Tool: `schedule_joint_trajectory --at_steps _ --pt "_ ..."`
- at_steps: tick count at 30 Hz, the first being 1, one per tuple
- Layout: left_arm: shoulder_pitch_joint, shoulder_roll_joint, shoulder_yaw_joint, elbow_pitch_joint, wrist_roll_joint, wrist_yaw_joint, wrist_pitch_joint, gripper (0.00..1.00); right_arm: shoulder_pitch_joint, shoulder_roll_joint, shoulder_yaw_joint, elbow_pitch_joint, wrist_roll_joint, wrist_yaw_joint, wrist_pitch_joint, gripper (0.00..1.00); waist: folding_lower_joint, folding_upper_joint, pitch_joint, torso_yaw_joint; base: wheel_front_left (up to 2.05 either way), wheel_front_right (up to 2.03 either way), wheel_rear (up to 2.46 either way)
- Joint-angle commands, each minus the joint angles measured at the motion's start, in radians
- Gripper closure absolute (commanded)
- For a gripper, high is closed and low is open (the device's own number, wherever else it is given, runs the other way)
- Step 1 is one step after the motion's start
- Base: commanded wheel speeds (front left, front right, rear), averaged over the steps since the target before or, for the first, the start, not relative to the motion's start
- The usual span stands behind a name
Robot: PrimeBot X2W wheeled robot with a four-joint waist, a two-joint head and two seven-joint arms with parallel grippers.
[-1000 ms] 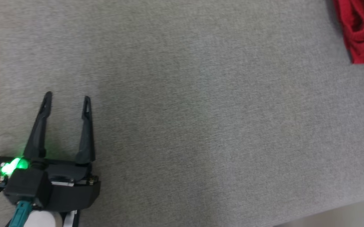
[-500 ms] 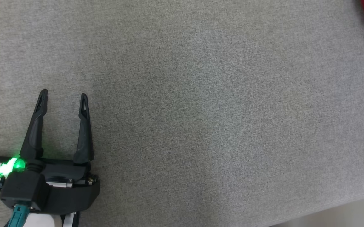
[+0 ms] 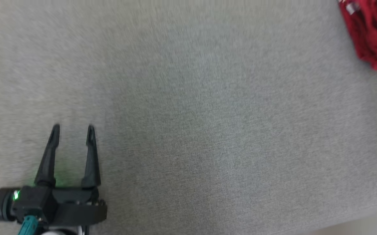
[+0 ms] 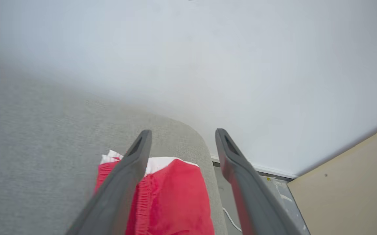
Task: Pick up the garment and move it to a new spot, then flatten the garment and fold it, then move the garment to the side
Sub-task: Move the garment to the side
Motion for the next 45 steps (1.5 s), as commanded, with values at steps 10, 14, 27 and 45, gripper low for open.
schedule_joint_trajectory --at_steps 10,14,27,45 --pt "0.107 -0.025 0.032 0.044 -0.033 -0.020 -0.001 0.00 0.348 0.157 -0.229 -0.212 -0.122 -0.003 -0.003 0.00 -0.0002 -0.0002 -0.302 0.081 0.00 0.00 0.00" --pt "0.137 -0.032 0.044 0.054 -0.038 -0.025 -0.001 0.00 0.486 0.232 -0.310 -0.280 -0.163 -0.003 -0.003 0.00 -0.0002 -0.0002 -0.350 0.103 0.00 0.00 0.00" --pt "0.198 -0.044 0.081 0.102 -0.046 -0.044 -0.001 0.00 0.940 0.460 -0.597 -0.554 -0.260 -0.003 -0.003 0.00 -0.0002 -0.0002 -0.469 0.167 0.00 0.00 0.00" --pt "0.224 -0.046 0.120 0.139 -0.031 -0.061 -0.001 0.00 1.234 0.626 -0.697 -0.737 -0.359 -0.003 0.009 0.00 -0.0002 -0.0002 -0.532 0.166 0.00 0.00 0.00"
